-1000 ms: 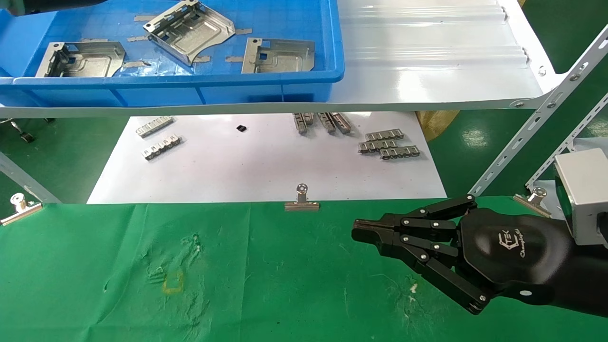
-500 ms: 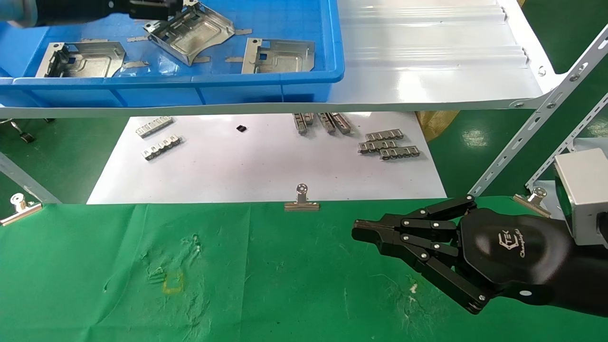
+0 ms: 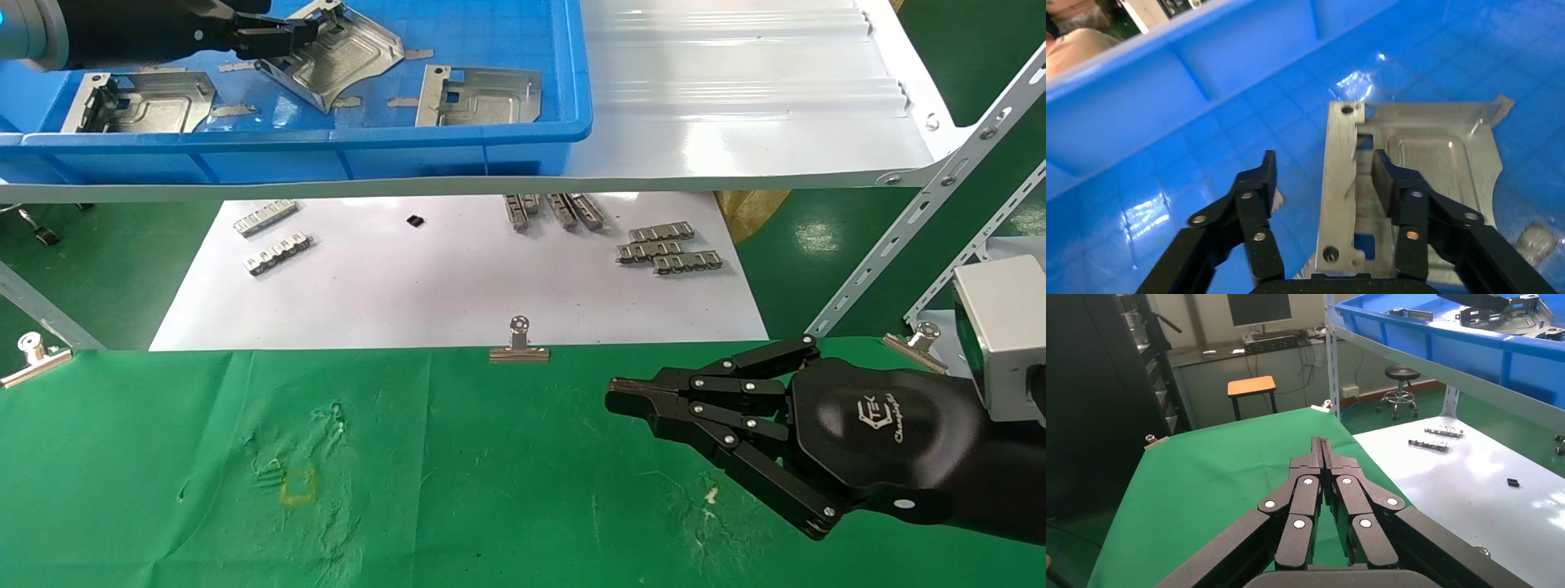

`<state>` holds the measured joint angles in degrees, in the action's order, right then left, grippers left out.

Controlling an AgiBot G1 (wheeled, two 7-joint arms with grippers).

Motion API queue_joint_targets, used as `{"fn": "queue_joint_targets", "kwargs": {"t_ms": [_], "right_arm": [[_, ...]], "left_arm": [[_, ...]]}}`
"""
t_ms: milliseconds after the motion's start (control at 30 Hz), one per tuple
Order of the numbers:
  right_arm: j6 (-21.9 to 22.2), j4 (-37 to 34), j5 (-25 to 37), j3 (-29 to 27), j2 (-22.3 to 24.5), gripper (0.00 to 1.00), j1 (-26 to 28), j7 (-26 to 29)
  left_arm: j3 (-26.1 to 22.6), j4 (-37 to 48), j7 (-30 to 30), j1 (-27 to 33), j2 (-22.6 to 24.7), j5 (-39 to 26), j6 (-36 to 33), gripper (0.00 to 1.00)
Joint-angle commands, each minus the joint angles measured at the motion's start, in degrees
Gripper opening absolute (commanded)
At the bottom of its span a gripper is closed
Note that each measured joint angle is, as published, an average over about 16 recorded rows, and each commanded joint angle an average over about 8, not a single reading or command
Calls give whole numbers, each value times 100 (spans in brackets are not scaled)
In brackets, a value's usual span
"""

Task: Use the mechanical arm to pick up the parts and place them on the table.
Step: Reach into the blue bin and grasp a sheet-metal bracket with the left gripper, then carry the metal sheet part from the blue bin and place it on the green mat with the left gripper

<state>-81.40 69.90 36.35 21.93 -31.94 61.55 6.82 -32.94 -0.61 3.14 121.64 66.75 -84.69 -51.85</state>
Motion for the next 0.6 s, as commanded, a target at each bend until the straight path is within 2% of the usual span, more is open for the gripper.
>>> {"fn": "queue_joint_targets", "kwargs": {"t_ms": [33,267,400,433,600], "right_arm": [[0,0,0,0,0,0,0,0],[0,0,0,0,0,0,0,0],[0,0,0,0,0,8,0,0],[0,0,0,0,0,14,0,0],[0,0,0,0,0,73,0,0]], "left_arm": [[-4,24,-5,-13,-4,-5,-18,0],[14,31,-23,-25,-7,20,-41,0],[66,-10,-73,-27,-27,96,-162,0],[85,-26,-90,-19,-40,124,-212,0],[204,-125,-183,88,-150,298,-569,0]]}}
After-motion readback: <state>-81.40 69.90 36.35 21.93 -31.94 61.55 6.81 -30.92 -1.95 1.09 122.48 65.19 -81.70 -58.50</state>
